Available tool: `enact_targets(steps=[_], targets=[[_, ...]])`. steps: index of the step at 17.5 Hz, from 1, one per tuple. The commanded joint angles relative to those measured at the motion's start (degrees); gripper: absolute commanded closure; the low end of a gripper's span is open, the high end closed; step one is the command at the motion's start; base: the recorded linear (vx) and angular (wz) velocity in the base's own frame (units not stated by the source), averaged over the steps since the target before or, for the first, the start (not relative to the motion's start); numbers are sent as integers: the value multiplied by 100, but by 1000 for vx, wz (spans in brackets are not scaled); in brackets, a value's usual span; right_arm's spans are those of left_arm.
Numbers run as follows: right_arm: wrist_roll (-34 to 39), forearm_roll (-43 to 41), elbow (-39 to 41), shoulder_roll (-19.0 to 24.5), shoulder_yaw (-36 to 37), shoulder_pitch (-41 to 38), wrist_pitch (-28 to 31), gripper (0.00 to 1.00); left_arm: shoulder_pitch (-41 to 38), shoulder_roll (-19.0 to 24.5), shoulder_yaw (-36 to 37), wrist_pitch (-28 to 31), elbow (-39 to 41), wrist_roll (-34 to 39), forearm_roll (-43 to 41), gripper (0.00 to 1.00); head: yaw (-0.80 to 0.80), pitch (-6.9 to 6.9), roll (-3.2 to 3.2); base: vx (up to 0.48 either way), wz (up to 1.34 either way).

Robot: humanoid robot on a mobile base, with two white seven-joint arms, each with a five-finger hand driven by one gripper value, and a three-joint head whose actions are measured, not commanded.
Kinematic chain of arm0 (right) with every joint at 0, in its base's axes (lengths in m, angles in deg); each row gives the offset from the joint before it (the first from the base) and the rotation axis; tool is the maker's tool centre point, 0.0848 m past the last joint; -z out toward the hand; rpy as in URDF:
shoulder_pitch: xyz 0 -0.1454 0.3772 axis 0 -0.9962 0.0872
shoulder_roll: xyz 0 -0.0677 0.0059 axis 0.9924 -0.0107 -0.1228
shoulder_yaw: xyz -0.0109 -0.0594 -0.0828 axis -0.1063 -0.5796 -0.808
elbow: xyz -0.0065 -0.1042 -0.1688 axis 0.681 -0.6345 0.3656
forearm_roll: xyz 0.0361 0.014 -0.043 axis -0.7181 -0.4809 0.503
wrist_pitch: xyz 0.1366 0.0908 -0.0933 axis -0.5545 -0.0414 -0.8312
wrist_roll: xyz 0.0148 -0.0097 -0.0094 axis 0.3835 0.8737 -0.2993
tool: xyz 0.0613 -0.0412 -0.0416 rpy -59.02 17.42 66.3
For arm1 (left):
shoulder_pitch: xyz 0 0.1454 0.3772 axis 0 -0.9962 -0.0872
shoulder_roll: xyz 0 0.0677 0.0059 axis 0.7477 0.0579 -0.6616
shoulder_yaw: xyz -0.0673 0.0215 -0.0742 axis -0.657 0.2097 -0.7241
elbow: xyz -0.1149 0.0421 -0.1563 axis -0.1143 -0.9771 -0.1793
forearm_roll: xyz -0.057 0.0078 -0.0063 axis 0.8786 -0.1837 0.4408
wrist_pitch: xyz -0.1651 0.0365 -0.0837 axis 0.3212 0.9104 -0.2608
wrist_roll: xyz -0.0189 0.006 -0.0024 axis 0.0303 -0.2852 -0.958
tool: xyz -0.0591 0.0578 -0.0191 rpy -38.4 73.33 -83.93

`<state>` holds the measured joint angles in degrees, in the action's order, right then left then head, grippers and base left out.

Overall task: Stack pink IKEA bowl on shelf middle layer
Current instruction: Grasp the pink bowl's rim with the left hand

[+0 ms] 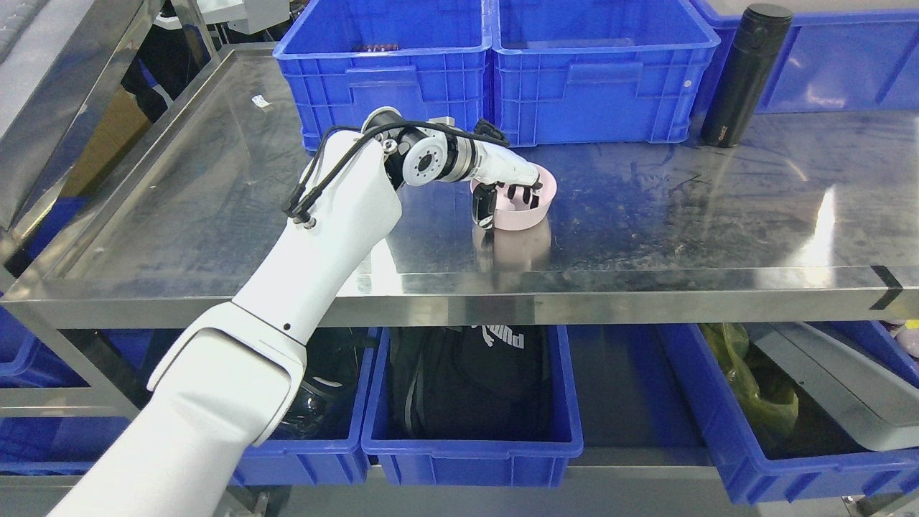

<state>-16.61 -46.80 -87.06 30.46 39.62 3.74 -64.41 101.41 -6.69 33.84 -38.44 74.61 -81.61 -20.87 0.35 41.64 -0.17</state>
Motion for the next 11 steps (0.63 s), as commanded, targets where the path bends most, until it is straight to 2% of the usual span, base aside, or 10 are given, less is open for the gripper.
enact_targets(steps=[1,3,5,10,11], targets=[[2,-7,100,-100,-26,0,2,0,6,-70,-783,-588,-347,-115,-11,96,0,0,0,0,0],[2,2,100,-100,-26,0,2,0,41,-70,-1160,-1044,-303,-150,15,100,0,0,0,0,19],[2,-7,100,-100,-26,0,2,0,85,-70,-1870,-1519,-155,-316,51,100,0,0,0,0,-8],[2,2,100,-100,-18,0,2,0,-222,-70,-3787,-2494,924,-467,129,100,0,0,0,-3,-12],[2,-7,100,-100,-26,0,2,0,-301,-70,-3964,-2664,1084,-458,226,100,0,0,0,0,0]])
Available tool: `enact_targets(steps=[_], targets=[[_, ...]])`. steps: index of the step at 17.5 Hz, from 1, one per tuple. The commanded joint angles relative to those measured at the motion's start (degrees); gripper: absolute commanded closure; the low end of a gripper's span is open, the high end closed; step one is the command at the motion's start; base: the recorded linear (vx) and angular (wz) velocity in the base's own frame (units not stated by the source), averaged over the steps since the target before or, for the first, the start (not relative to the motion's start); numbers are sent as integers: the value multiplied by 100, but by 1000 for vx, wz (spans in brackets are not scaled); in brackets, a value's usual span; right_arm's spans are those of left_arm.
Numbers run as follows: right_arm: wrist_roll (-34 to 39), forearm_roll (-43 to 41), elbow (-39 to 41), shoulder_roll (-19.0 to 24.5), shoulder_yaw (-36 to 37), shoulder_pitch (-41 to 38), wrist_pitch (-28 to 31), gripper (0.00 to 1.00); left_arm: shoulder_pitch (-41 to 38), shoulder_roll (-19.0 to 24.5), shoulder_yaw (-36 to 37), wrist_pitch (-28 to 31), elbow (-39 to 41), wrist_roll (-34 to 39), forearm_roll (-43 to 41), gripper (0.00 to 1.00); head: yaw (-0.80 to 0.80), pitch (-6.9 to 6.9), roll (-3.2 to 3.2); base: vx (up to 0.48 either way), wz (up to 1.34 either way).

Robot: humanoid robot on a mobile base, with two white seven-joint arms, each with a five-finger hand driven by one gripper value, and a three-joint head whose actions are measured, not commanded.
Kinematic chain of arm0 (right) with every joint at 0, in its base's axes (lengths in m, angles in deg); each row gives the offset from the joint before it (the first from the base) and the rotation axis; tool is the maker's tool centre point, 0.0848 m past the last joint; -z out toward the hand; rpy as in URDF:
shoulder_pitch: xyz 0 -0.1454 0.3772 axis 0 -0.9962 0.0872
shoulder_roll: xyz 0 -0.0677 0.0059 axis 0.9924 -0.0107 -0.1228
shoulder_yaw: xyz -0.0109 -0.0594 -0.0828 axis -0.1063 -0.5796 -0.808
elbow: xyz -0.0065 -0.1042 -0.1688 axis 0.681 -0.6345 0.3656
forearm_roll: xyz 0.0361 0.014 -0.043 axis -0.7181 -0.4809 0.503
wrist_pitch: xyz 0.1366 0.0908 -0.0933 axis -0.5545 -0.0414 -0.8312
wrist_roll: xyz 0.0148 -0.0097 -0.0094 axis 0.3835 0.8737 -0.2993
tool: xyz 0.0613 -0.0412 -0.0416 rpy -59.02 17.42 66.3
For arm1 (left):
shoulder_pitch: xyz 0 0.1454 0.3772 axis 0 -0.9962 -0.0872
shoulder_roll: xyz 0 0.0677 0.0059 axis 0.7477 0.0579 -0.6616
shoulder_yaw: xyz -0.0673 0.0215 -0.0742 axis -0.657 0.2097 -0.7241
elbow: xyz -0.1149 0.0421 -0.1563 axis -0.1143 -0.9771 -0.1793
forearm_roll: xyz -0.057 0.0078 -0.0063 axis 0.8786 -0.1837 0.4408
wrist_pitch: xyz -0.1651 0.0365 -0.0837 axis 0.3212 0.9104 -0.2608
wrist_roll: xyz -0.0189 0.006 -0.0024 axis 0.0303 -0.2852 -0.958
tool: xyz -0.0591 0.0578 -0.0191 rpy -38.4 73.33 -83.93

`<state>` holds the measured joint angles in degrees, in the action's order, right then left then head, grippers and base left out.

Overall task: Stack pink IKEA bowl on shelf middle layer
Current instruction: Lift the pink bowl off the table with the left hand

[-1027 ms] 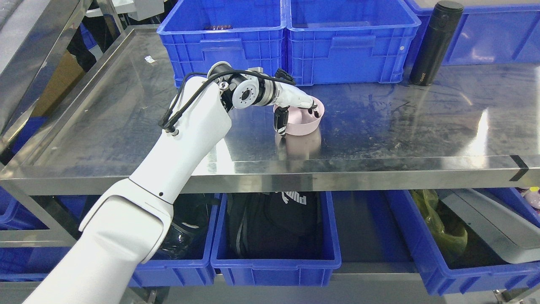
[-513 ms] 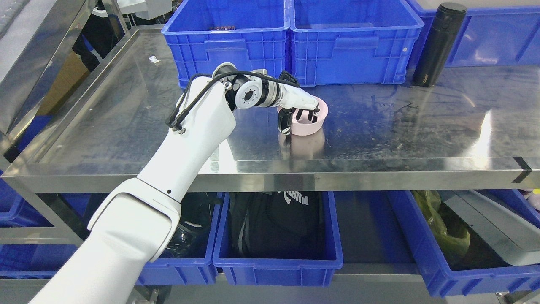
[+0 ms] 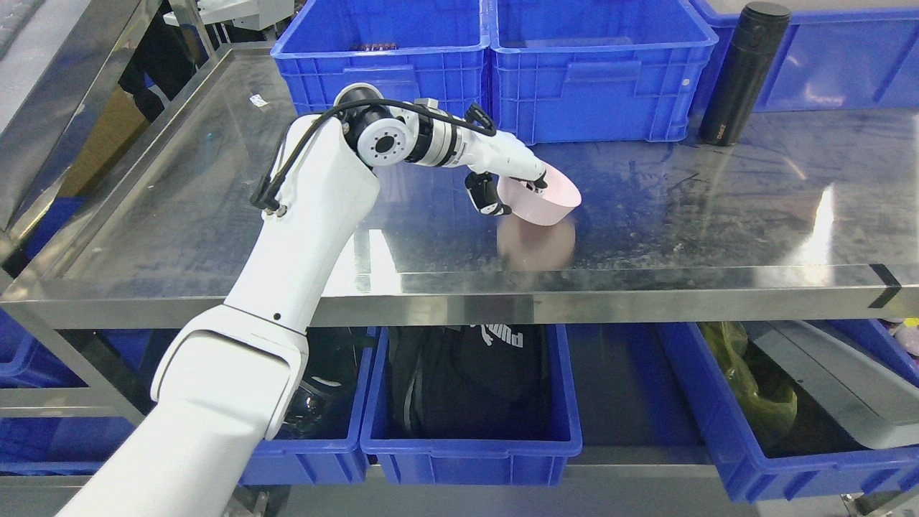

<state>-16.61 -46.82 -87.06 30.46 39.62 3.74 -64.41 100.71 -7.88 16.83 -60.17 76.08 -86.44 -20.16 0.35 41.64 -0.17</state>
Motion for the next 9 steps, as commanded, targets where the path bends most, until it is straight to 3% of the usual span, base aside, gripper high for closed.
enact_targets(steps=[1,6,9], targets=[[2,3,100,-100,-26,0,2,0,-363,49,-2448,-490,1130,51,286,100,0,0,0,0,0],[2,3,100,-100,-26,0,2,0,-1258,49,-2775,-490,2412,95,1717,100,0,0,0,0,0],[2,3,100,-100,-26,0,2,0,-1506,49,-2819,-490,2836,86,2114,100,0,0,0,0,0]])
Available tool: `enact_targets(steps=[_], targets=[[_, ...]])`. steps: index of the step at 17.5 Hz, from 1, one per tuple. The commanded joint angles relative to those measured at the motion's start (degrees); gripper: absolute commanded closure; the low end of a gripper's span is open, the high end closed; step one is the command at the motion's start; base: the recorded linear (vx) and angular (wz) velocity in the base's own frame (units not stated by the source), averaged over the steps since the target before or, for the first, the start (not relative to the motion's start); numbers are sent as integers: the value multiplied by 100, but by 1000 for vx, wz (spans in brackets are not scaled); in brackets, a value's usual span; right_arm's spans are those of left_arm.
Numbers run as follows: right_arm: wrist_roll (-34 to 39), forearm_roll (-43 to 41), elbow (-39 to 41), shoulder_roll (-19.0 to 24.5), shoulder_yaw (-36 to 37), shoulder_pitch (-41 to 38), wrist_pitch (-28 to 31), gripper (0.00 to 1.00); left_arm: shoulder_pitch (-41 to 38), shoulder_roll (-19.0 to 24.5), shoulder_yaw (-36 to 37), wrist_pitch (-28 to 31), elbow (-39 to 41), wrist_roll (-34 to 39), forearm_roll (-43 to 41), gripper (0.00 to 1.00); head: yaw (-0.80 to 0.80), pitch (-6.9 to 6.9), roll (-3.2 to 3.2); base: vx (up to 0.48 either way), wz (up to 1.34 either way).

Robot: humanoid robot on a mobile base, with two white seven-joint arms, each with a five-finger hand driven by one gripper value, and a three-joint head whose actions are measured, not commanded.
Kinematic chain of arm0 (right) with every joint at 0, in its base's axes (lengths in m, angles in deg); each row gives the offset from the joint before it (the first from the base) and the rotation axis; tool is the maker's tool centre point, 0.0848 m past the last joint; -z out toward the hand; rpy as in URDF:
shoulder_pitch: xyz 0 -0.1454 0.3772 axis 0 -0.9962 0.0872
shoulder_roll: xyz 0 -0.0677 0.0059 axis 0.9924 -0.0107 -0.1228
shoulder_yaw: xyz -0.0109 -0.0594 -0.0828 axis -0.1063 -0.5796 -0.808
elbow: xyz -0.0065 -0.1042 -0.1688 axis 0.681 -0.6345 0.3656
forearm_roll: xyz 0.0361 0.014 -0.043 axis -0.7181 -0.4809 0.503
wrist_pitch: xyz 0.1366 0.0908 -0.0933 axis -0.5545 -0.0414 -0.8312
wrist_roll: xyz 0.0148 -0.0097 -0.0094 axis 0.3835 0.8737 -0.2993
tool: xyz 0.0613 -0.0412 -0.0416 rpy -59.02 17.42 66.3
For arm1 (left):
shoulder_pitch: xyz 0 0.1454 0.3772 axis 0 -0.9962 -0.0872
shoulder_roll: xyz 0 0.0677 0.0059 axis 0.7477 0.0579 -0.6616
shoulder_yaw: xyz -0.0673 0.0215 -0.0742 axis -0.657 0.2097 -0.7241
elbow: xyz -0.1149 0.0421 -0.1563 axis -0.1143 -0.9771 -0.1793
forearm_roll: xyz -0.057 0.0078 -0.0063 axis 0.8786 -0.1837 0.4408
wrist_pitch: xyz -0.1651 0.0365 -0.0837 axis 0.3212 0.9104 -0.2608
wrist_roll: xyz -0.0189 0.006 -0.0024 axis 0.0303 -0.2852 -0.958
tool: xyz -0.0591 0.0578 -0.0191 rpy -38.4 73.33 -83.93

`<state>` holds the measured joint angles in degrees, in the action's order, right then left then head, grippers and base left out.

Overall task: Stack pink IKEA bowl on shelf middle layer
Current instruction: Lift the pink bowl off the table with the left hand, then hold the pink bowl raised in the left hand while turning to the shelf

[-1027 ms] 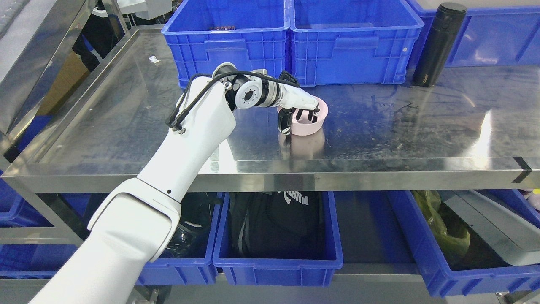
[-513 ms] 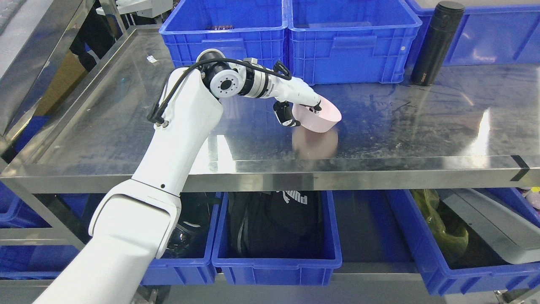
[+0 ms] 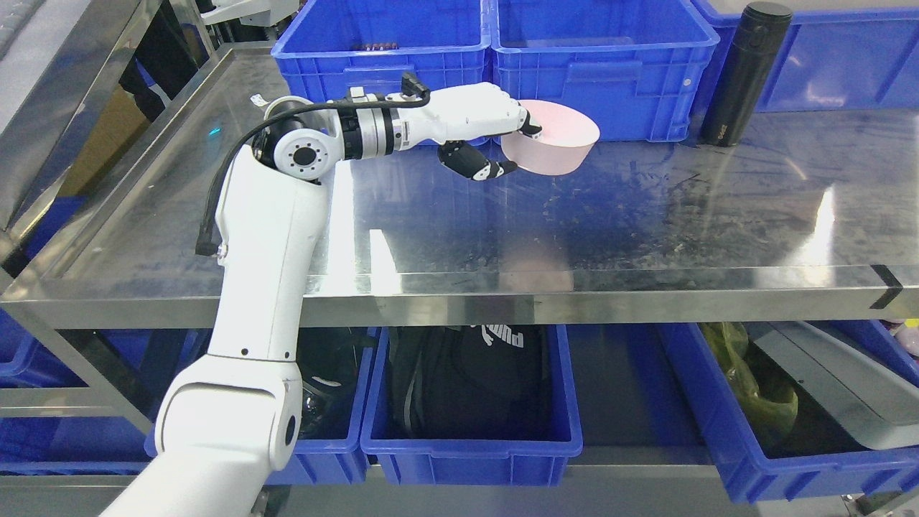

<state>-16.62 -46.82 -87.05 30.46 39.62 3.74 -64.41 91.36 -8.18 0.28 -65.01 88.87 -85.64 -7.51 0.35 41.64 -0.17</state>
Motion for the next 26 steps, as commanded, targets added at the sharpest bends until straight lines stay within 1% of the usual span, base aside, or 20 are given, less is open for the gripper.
enact_targets(steps=[1,7,12,18,26], targets=[[2,4,100,-100,-18,0,2,0,-632,80,-1156,-6,1610,7,928,99,0,0,0,0,0],[2,-5,100,-100,-26,0,2,0,-905,80,-1094,-6,1646,15,1078,99,0,0,0,-11,78],[2,-5,100,-100,-26,0,2,0,-1072,80,-1068,-6,1839,15,1079,99,0,0,0,-75,668],[2,4,100,-100,-26,0,2,0,-1081,80,-884,-6,1962,59,1078,99,0,1,0,-51,998],[2,4,100,-100,-18,0,2,0,-1292,80,-822,-6,2024,112,1078,99,0,5,0,50,1341]])
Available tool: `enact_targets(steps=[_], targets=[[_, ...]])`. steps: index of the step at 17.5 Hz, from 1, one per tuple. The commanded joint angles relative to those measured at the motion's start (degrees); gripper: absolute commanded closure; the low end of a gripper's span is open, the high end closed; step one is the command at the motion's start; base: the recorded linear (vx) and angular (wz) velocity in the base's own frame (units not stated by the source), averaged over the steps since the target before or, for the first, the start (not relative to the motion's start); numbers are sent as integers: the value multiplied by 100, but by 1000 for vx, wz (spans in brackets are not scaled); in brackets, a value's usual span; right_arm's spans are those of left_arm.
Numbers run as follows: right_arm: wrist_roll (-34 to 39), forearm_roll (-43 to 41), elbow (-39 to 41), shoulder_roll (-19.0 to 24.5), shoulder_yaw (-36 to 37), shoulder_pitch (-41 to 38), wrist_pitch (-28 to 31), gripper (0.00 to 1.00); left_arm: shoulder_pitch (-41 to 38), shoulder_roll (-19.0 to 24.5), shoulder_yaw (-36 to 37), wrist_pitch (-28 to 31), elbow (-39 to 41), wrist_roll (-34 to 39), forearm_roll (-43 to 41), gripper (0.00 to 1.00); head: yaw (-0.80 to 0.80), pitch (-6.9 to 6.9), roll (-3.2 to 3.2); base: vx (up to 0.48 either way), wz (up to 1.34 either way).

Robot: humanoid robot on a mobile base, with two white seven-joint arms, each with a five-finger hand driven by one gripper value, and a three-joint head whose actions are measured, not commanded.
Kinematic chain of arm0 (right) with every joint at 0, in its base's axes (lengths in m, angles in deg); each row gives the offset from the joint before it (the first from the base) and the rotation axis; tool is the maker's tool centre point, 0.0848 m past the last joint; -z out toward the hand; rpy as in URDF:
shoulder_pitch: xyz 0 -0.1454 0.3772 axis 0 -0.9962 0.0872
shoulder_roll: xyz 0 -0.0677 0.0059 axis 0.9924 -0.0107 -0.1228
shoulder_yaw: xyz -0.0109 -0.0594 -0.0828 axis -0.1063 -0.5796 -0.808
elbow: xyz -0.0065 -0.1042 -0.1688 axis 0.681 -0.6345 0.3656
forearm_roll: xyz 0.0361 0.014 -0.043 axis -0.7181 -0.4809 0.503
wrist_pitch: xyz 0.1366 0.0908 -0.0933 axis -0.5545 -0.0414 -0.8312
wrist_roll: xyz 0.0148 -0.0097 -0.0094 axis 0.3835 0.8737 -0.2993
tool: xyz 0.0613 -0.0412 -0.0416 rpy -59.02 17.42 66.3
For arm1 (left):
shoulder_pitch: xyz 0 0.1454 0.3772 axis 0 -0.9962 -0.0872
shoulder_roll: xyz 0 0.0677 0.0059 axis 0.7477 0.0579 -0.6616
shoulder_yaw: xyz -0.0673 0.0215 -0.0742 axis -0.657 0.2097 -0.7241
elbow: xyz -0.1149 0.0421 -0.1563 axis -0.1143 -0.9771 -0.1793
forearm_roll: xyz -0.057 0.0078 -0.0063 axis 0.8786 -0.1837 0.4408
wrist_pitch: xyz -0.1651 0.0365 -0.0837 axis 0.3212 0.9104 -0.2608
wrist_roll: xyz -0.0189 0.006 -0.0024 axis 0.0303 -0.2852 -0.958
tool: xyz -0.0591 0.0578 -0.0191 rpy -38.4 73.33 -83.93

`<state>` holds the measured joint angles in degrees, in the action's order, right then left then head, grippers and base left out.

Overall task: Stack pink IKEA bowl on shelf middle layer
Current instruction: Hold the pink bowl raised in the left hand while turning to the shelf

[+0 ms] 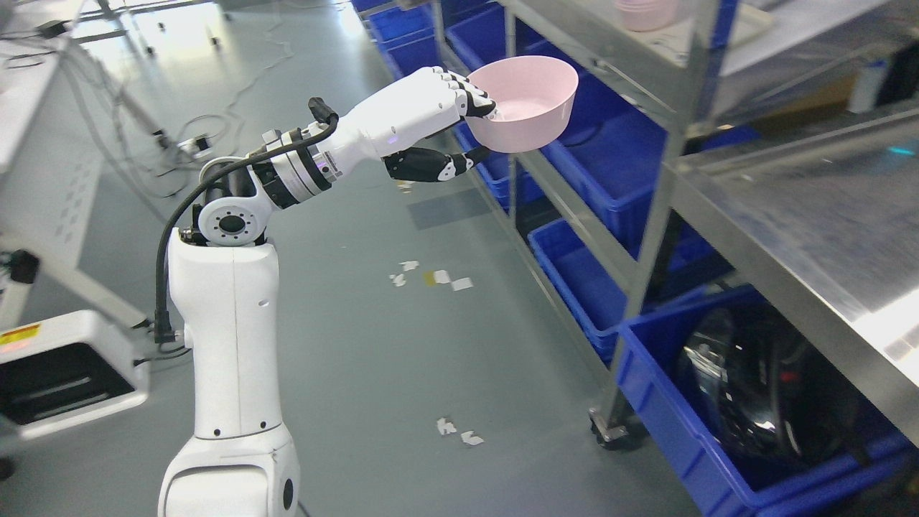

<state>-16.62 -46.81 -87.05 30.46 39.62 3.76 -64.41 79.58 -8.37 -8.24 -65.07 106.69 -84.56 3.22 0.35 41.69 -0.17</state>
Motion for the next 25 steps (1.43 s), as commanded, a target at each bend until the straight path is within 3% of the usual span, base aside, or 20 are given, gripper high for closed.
enact_targets(steps=[1,10,25], targets=[[2,3,100,-100,-26,-2,2,0,-132,98,30,-1,242,13,5,99,0,0,0,141,1227],[2,3,100,-100,-26,-2,2,0,-141,98,30,-1,242,13,5,98,0,0,0,180,605],[2,3,100,-100,-18,-2,2,0,-141,98,13,-1,356,75,5,98,0,1,0,409,92]])
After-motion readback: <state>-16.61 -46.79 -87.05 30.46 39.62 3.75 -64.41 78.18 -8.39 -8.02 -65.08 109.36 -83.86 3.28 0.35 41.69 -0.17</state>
